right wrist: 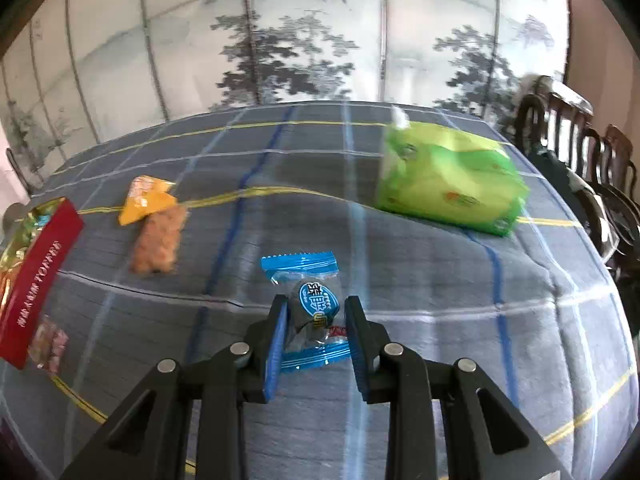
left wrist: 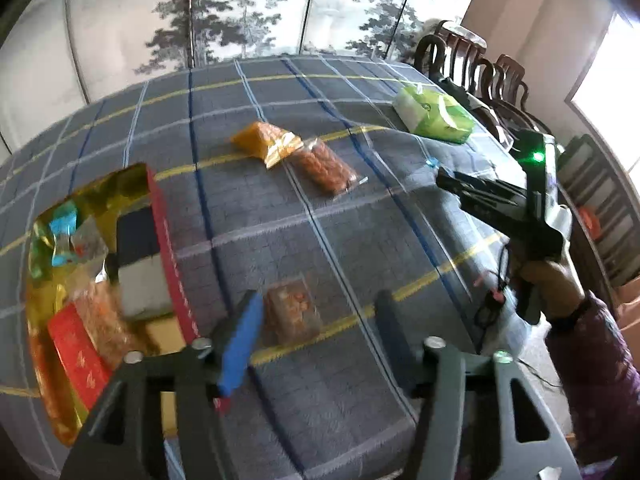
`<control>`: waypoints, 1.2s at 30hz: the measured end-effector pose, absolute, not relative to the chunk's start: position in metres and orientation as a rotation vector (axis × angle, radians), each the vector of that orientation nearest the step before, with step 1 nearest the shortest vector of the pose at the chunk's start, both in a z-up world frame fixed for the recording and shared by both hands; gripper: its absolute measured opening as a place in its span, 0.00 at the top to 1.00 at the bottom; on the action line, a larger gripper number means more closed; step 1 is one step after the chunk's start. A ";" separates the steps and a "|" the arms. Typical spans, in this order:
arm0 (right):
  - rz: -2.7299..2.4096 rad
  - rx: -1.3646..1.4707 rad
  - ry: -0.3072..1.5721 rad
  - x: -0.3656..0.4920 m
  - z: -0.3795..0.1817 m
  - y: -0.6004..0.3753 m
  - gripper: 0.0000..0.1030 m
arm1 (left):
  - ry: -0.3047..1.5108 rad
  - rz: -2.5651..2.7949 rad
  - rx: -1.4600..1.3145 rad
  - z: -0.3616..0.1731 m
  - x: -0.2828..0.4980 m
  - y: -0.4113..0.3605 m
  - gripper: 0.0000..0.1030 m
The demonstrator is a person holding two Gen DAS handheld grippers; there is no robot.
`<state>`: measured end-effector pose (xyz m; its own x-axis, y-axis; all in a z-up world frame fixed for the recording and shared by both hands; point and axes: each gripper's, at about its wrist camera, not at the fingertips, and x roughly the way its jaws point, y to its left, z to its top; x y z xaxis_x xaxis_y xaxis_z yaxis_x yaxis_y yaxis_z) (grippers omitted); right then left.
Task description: Organize snacks
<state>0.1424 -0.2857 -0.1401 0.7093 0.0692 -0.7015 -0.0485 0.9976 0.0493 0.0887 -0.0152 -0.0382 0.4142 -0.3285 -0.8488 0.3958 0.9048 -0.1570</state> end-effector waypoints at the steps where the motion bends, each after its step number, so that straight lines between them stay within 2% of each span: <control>1: 0.062 0.037 0.779 0.140 -0.142 -0.288 0.72 | 1.062 -0.450 0.081 -0.041 0.092 -0.019 0.43; 8: 0.066 0.067 0.766 0.138 -0.146 -0.296 0.72 | 1.183 -0.394 0.145 -0.077 0.117 -0.040 0.46; 10: 0.069 0.075 0.778 0.140 -0.147 -0.297 0.72 | 1.218 -0.393 0.163 -0.090 0.121 -0.044 0.50; 14: 0.085 0.082 0.787 0.142 -0.149 -0.296 0.72 | 1.196 -0.349 0.248 -0.099 0.121 -0.054 0.52; 16: 0.092 0.081 0.799 0.144 -0.151 -0.295 0.72 | 1.180 -0.310 0.283 -0.099 0.120 -0.056 0.76; 21: 0.089 0.101 0.821 0.147 -0.155 -0.297 0.72 | 1.145 -0.338 0.325 -0.099 0.112 -0.060 0.77; 32: 0.077 0.120 0.826 0.147 -0.157 -0.301 0.71 | 1.139 -0.403 0.221 -0.093 0.100 -0.047 0.78; 36: 0.078 0.126 0.825 0.148 -0.157 -0.301 0.71 | 1.150 -0.397 0.208 -0.094 0.102 -0.046 0.71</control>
<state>0.1475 -0.3014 -0.1569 0.6759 0.1185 -0.7274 -0.0203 0.9896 0.1423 0.1016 -0.0455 -0.0942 0.3494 -0.1987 -0.9156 0.4090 0.9116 -0.0417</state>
